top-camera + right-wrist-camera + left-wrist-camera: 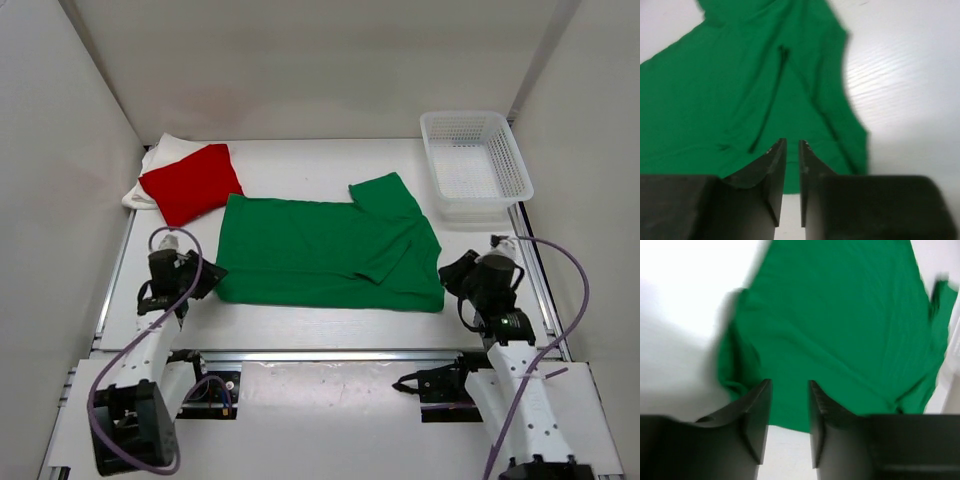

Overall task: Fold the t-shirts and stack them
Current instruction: Fold the flattened tshirt in 1/3 of the way

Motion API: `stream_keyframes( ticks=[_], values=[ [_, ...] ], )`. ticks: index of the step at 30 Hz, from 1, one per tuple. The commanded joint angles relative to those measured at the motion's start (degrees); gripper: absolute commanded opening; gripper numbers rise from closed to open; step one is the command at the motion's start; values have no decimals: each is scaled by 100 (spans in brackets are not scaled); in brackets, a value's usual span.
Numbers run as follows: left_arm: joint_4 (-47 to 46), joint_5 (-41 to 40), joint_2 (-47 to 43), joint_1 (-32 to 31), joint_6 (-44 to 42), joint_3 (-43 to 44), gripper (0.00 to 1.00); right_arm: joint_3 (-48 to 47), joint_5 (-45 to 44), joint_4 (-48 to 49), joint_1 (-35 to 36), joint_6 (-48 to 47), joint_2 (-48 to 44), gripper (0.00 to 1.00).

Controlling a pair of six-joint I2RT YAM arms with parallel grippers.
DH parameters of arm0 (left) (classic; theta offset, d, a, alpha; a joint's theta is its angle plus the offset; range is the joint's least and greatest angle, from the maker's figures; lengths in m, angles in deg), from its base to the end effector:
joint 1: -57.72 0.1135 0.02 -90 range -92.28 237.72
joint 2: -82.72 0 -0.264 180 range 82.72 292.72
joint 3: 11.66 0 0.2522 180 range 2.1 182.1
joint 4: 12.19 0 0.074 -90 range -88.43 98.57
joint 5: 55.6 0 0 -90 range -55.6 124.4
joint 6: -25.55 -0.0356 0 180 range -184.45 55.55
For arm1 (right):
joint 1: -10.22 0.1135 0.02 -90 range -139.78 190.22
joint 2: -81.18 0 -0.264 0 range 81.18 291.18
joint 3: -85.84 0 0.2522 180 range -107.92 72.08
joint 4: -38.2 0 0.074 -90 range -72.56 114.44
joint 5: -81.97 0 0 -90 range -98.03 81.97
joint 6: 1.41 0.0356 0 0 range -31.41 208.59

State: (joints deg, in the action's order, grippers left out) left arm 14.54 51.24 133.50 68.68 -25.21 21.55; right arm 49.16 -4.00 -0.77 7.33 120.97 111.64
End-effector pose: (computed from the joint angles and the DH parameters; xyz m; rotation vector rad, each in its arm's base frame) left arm 0.1697 0.0224 0.1664 -0.8727 2.2119 -0.5850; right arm 0.1352 -0.0043 0.2154 0.6160 2.0749 0.3742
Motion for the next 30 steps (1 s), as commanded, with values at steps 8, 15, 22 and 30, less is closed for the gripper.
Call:
stream_keyframes(
  ticks=[8,15,22,30],
  values=[
    [-1963,-1095,1185,-3951,601,340,29,156,-26,2239,2856,-12,2506,0],
    [-2747,-893,2023,-4436,585,482,27,129,405,3135,2620,-83,3361,0],
    [-3081,-621,2208,-4138,672,44,30,-37,642,3461,2592,-74,4029,0],
    [-3134,-621,2111,-3936,558,-344,30,-248,686,3602,2672,-57,4477,0]
  ],
)
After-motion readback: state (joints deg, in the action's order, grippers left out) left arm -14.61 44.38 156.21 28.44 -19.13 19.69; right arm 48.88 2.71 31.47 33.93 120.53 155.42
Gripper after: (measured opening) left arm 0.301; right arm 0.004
